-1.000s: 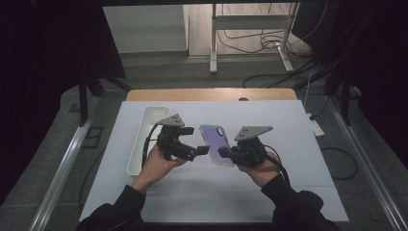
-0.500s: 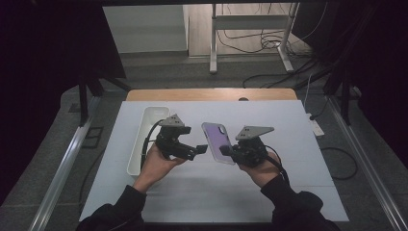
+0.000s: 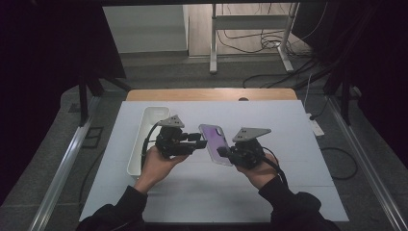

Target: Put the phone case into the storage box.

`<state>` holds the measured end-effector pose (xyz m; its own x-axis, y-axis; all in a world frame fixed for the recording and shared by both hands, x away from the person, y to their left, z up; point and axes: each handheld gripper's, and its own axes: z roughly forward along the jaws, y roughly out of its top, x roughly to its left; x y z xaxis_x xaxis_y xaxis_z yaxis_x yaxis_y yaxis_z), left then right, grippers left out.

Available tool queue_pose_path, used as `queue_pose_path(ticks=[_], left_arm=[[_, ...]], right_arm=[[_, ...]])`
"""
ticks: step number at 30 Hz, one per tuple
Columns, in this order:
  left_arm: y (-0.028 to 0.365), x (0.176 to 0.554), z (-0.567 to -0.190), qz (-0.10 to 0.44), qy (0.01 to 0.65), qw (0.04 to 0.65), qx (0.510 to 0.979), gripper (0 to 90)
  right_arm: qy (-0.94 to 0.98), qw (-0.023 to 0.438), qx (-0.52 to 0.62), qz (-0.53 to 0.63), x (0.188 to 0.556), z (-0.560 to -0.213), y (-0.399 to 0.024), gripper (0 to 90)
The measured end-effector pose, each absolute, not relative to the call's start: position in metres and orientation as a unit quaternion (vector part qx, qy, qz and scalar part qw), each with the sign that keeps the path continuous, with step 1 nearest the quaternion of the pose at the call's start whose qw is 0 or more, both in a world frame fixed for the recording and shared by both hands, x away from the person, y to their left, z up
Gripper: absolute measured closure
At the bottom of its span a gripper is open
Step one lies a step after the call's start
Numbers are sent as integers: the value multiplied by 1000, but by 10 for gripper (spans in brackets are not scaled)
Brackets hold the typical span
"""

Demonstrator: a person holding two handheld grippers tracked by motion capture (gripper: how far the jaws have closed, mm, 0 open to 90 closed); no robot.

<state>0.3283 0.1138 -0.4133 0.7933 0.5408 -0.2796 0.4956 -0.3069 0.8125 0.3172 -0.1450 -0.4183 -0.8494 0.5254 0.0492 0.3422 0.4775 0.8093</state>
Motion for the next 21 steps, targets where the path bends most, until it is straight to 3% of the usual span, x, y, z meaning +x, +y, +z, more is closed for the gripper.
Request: queue_pose_path(ticks=[5, 9, 21], left_arm=[[114, 328, -413, 14, 320, 496, 807, 746], [116, 329, -413, 13, 326, 497, 804, 798], [120, 330, -413, -20, 346, 515, 784, 874]], right_arm=[[854, 103, 253, 443, 316, -419, -143, 853], [855, 101, 251, 443, 315, -420, -141, 853], [858, 92, 247, 441, 314, -422, -137, 837]])
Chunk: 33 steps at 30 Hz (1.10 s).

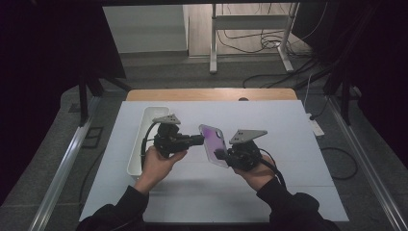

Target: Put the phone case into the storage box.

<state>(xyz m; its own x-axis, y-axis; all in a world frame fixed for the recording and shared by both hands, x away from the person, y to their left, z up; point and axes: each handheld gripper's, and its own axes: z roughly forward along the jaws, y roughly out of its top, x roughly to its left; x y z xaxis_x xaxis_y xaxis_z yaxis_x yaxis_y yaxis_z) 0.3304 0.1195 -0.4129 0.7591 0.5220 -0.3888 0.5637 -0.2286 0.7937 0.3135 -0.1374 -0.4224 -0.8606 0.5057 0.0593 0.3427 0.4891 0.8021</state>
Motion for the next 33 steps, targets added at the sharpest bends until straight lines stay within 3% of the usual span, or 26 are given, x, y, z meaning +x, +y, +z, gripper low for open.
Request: queue_pose_path(ticks=[9, 26, 33], left_arm=[[115, 326, -410, 4, 356, 507, 785, 880], [103, 322, -410, 12, 350, 494, 796, 882], [100, 320, -410, 16, 348, 490, 799, 882]], right_arm=[[861, 80, 242, 439, 312, -425, -132, 740], [858, 71, 240, 449, 312, -430, -121, 261], [856, 98, 245, 445, 310, -432, -118, 157]])
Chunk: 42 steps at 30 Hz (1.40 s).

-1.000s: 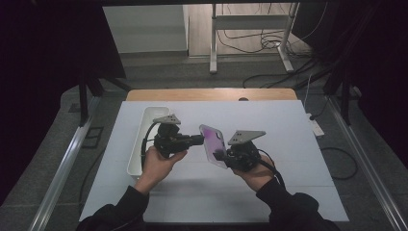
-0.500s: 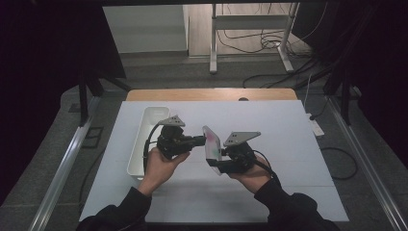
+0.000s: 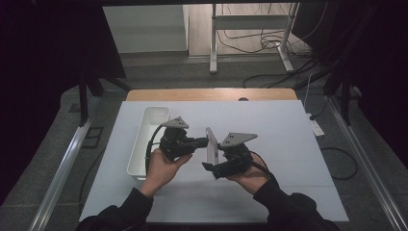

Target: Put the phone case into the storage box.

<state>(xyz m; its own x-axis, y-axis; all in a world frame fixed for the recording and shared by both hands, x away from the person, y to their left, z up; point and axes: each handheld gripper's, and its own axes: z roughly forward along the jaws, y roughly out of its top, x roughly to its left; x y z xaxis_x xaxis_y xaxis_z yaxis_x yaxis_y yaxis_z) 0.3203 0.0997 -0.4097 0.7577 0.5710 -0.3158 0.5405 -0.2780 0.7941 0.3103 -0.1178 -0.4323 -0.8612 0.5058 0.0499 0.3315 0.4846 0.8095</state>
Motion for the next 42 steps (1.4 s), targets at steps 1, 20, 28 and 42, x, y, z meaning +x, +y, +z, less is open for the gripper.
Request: queue_pose_path(ticks=[1, 20, 28, 42], left_arm=[[99, 320, -409, 16, 347, 490, 800, 882], [107, 322, -411, 57, 364, 474, 800, 882], [116, 324, -410, 72, 372, 468, 798, 881], [130, 326, -405, 87, 383, 467, 792, 881]], right_arm=[[856, 100, 246, 444, 310, -433, -118, 154], [853, 79, 254, 448, 309, -430, -122, 68], [861, 72, 255, 434, 310, -432, -127, 12], [861, 75, 263, 429, 310, -434, -141, 0]])
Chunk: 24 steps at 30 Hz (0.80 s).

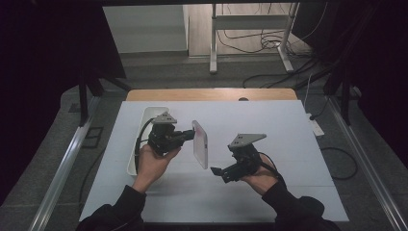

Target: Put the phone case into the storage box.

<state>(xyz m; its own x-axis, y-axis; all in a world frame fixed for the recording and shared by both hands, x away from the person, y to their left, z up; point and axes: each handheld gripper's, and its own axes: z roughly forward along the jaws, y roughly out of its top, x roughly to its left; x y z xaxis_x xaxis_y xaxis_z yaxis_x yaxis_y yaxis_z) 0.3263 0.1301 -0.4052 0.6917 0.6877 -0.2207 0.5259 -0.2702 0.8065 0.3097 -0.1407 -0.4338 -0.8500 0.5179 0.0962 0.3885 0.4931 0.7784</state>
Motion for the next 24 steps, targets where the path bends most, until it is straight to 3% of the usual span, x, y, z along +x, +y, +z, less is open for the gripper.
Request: queue_pose_path(ticks=[24], left_arm=[[158, 330, -396, 110, 410, 471, 774, 881]], right_arm=[[867, 83, 272, 410, 298, -438, -165, 0]])
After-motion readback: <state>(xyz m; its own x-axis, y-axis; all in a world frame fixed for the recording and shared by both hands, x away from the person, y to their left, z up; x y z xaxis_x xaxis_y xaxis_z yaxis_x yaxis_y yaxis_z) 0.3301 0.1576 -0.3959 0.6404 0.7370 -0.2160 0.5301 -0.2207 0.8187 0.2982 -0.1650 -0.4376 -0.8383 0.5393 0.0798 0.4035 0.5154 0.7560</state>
